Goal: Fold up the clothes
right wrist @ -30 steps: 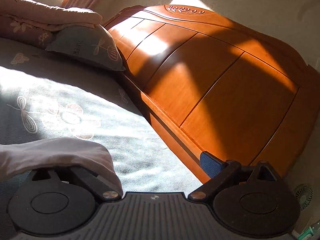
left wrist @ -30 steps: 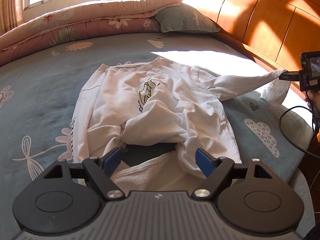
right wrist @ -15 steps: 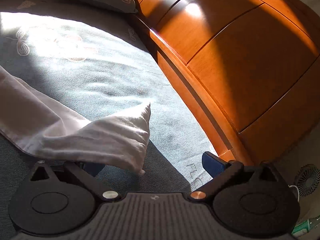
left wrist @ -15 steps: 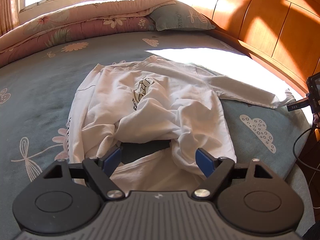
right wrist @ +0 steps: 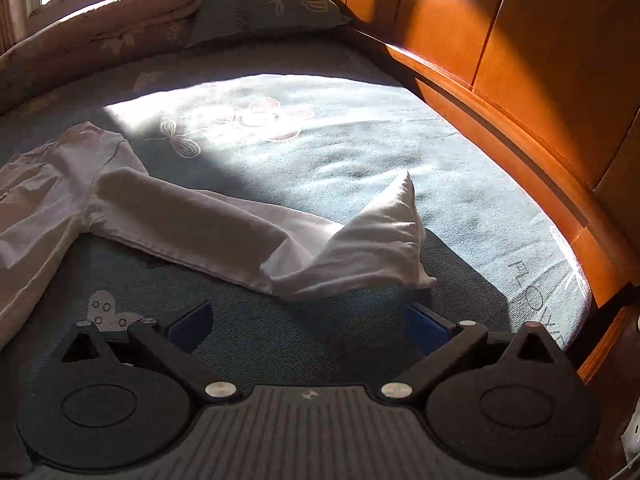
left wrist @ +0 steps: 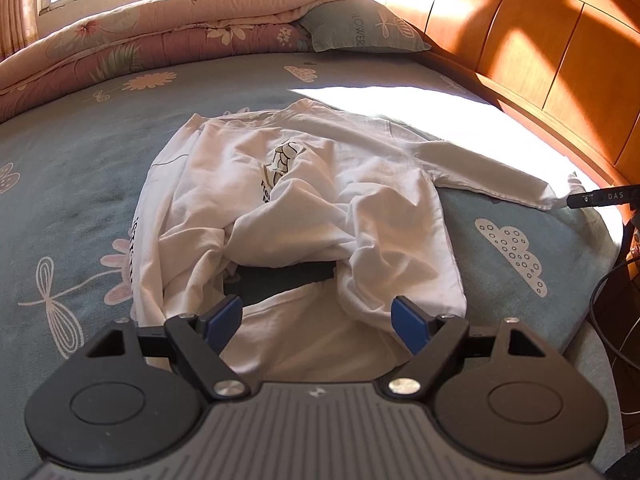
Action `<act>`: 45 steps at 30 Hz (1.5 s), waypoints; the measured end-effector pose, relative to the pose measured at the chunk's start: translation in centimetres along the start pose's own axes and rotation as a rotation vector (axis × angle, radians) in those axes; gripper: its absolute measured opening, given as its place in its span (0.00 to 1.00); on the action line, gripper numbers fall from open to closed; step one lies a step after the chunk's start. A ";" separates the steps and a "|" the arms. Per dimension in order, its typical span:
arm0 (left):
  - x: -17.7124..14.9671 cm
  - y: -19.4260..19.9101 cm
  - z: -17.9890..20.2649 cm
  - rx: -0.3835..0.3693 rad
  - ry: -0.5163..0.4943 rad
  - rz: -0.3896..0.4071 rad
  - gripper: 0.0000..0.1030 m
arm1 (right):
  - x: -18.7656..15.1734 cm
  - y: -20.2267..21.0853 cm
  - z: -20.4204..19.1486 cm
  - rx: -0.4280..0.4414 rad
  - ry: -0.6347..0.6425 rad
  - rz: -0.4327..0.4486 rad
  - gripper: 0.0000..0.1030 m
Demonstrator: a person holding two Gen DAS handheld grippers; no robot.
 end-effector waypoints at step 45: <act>-3.5 -3.3 -9.0 0.306 0.275 -0.123 0.80 | -6.9 -3.6 -27.6 0.650 0.172 -0.120 1.00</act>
Point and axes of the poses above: each gripper's, at about its wrist camera, not at the fingertips, and y roughly against the way its jaws point, z to its right, x to its top, the point moved 7 cm from there along -y, roughly the way its jaws point, and after that the axes turned 7 degrees about x, right-handed, at the moved point
